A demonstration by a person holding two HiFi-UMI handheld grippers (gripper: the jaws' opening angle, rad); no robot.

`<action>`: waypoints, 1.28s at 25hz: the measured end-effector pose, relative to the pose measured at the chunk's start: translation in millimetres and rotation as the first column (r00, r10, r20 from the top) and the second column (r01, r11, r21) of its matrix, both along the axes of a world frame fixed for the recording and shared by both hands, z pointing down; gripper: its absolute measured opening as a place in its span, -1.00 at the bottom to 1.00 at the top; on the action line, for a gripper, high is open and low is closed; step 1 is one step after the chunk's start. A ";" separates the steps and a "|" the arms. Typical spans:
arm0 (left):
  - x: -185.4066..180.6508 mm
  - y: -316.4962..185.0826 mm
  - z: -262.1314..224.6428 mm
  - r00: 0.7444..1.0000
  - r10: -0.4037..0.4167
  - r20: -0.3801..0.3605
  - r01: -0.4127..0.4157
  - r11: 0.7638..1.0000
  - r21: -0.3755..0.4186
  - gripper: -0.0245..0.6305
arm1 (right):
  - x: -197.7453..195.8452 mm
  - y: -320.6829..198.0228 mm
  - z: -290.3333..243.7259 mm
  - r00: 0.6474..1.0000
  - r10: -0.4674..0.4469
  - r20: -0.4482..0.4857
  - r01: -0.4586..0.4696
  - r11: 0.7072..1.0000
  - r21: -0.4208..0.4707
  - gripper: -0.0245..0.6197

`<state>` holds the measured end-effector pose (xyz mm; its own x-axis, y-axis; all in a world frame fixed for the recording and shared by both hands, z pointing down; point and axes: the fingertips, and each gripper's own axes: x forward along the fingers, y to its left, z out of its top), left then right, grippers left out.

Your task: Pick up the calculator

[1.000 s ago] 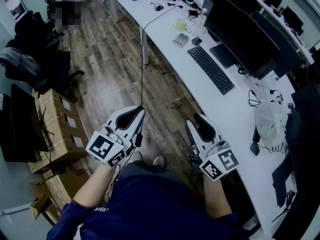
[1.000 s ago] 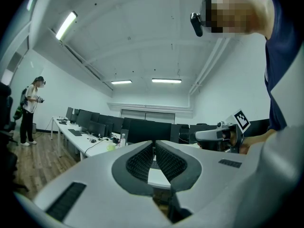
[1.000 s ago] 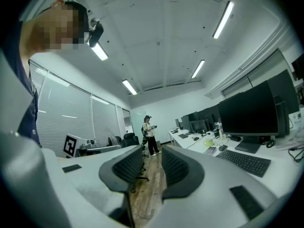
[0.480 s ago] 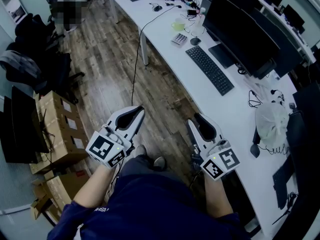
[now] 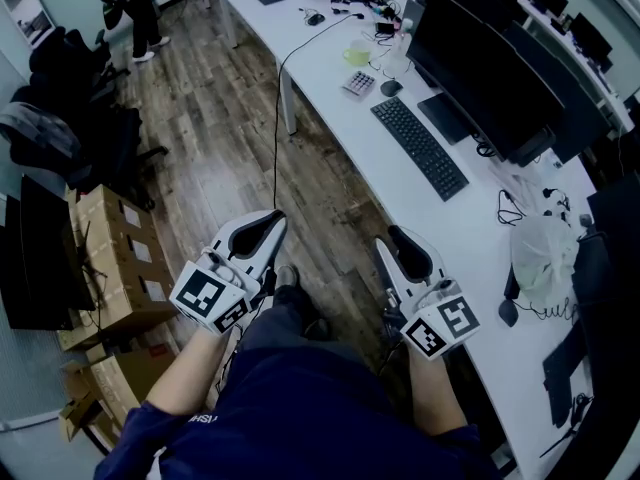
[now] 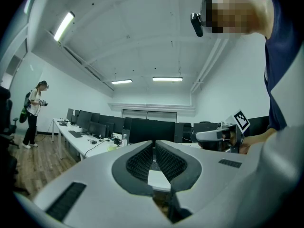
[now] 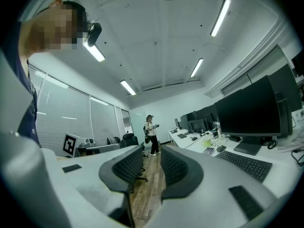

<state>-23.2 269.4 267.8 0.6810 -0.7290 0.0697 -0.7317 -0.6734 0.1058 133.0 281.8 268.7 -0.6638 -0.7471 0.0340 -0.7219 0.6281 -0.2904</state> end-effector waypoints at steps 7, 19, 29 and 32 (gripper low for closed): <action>1.1 -28.5 6.1 1.000 0.000 -0.001 0.000 1.000 -0.007 -0.79 | 0.6 -29.8 5.5 1.000 0.001 -0.001 -0.001 1.000 -0.005 -0.58; -3.9 -91.8 21.0 1.000 0.025 -0.009 -0.025 0.999 -0.032 -0.79 | -5.8 -90.2 21.3 1.000 0.028 -0.005 -0.028 0.999 -0.038 -0.58; -28.2 -153.4 34.4 0.999 0.038 -0.018 -0.039 0.997 -0.063 -0.79 | -32.6 -151.0 30.2 0.999 0.036 -0.016 -0.037 0.997 -0.065 -0.58; -37.0 -173.7 35.2 0.999 0.046 -0.023 -0.047 0.997 -0.067 -0.79 | -41.9 -170.1 30.0 0.999 0.043 -0.022 -0.045 0.997 -0.070 -0.58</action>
